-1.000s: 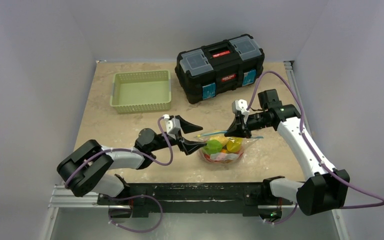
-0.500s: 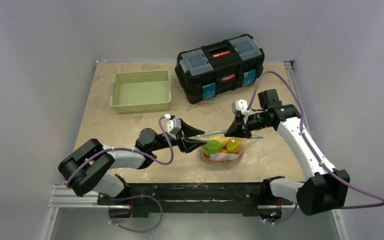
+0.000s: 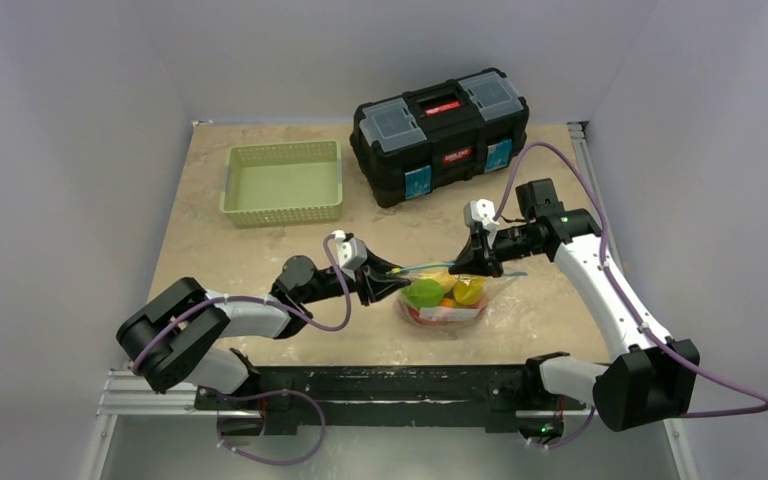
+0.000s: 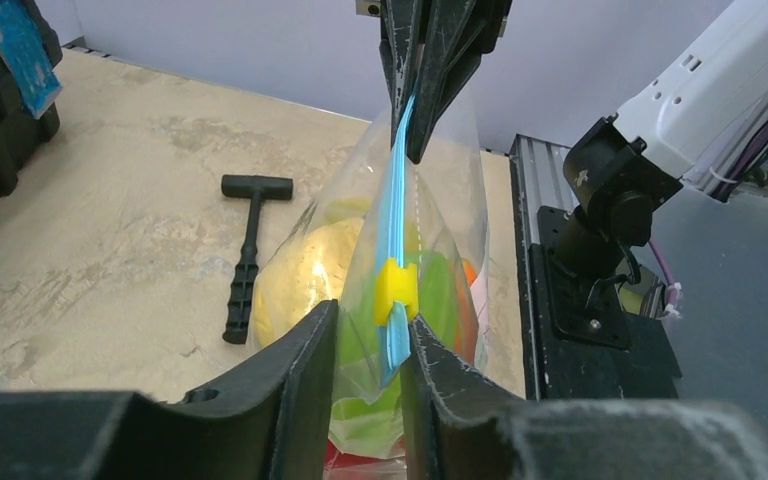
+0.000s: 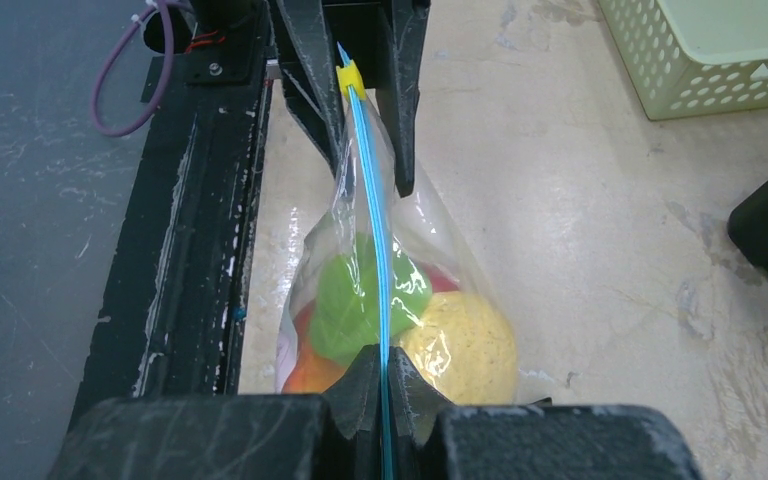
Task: Open the zip-top bag and remove the fake food
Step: Unzip the zipper food storage bag at the center of the board.
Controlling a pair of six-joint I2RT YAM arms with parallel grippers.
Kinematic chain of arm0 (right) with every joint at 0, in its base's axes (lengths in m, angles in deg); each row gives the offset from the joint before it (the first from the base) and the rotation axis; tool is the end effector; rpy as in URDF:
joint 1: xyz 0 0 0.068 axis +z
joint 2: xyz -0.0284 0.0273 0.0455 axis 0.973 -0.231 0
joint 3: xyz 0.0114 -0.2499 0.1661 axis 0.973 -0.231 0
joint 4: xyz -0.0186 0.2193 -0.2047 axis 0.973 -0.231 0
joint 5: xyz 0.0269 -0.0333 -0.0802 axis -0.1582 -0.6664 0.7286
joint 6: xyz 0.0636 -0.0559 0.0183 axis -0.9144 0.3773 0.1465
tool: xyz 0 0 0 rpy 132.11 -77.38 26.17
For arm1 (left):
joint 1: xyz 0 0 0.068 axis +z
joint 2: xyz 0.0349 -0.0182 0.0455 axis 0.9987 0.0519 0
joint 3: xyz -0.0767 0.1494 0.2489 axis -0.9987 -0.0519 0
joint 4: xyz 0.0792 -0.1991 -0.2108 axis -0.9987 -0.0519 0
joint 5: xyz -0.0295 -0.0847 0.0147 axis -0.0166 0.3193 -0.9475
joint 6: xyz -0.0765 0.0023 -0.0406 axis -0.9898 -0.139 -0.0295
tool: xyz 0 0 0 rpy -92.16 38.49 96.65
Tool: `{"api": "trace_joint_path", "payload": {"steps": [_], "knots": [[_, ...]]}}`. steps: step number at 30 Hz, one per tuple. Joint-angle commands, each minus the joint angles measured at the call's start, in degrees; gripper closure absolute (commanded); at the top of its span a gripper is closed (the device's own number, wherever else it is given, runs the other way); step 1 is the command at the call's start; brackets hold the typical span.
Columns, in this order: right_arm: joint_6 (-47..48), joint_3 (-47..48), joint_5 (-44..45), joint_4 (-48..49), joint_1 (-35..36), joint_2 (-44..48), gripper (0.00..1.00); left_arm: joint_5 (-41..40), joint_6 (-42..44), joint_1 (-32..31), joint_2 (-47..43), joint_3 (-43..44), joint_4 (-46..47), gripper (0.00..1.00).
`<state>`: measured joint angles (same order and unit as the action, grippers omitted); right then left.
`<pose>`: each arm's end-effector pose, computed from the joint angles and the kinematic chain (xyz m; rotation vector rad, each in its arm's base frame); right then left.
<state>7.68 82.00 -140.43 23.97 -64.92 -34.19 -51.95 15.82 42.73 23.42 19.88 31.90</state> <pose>0.2334 0.1180 0.3047 -1.4788 1.5635 0.9968 0.1888 -0.2422 0.2032 0.8445 1.3098 -1.2627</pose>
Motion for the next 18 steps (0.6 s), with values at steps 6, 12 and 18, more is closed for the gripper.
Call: {"api": "trace_joint_path", "payload": {"steps": [6, 12, 18], "knots": [[0.15, 1.23, -1.75, -1.06, 0.14, 1.47, 0.98, -2.30, 0.59, -0.18, -5.42, -0.13, -4.79, 1.00], [9.50, 11.73, 0.19, -15.08, 2.54, -5.70, 0.48, -2.79, -1.46, -0.18, -12.23, 5.30, -23.29, 1.00], [8.81, 22.90, -0.32, -18.47, 9.94, -12.42, 0.29, -2.33, -2.66, -0.18, -12.89, 6.83, -24.83, 1.00]]}}
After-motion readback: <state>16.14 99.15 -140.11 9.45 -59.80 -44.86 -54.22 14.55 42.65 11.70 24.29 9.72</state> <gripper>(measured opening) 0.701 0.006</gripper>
